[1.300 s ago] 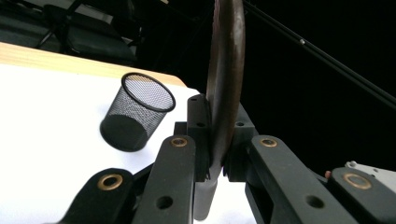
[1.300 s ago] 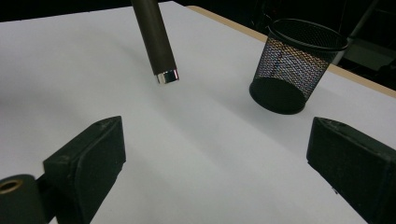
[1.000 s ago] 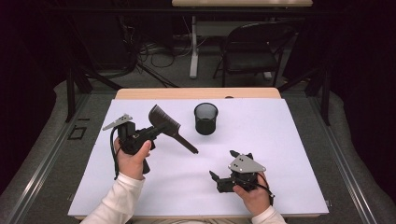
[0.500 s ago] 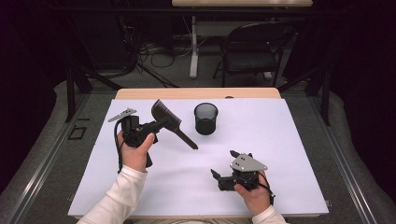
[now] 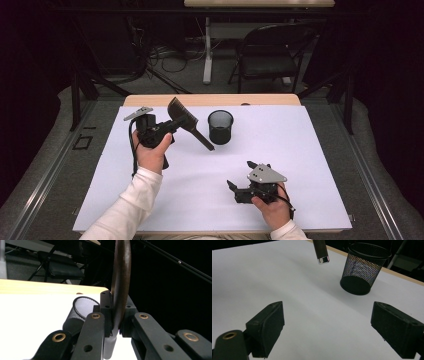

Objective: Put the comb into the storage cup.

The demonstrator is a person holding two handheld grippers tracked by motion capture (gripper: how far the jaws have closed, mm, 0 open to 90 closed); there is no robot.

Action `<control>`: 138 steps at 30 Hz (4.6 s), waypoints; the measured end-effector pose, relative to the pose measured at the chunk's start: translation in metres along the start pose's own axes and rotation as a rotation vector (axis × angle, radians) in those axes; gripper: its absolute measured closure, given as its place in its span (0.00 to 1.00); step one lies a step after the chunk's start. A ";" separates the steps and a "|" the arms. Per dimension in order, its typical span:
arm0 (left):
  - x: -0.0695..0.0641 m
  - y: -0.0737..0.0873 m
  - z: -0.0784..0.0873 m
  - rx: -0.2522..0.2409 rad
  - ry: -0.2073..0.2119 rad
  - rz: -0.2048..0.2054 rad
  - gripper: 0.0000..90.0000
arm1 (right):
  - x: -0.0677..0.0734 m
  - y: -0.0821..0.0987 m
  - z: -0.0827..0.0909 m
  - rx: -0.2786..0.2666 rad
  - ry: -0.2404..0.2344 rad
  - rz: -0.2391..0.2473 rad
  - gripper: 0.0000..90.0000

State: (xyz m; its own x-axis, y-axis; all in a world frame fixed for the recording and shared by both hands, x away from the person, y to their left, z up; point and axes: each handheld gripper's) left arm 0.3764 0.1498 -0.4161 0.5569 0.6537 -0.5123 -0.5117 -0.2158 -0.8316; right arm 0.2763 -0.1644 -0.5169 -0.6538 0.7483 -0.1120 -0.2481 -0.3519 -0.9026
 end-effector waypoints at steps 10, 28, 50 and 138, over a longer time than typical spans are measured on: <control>-0.006 -0.011 -0.014 -0.018 -0.013 -0.028 0.93 | -0.001 0.000 0.001 -0.004 0.008 -0.006 0.14; -0.016 -0.032 -0.030 -0.055 -0.032 -0.053 0.93 | -0.002 0.001 0.000 -0.006 0.014 -0.004 0.14; -0.017 -0.049 -0.046 -0.064 -0.091 -0.058 0.93 | -0.004 0.002 0.001 -0.009 0.020 -0.008 0.15; 0.014 -0.003 -0.127 0.016 -0.232 0.017 0.93 | -0.007 0.003 0.002 -0.007 0.019 -0.021 0.16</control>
State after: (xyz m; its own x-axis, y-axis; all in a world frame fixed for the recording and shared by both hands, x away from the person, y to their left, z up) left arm 0.4692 0.0676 -0.4484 0.3840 0.7998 -0.4614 -0.5311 -0.2174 -0.8189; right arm 0.2791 -0.1721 -0.5181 -0.6347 0.7661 -0.1008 -0.2565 -0.3319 -0.9078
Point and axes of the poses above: each handheld gripper's, and its own axes: z roughly backward along the jaws, y roughly out of its underside, x roughly to its left, and after that the axes turned 1 degree about z, right-handed
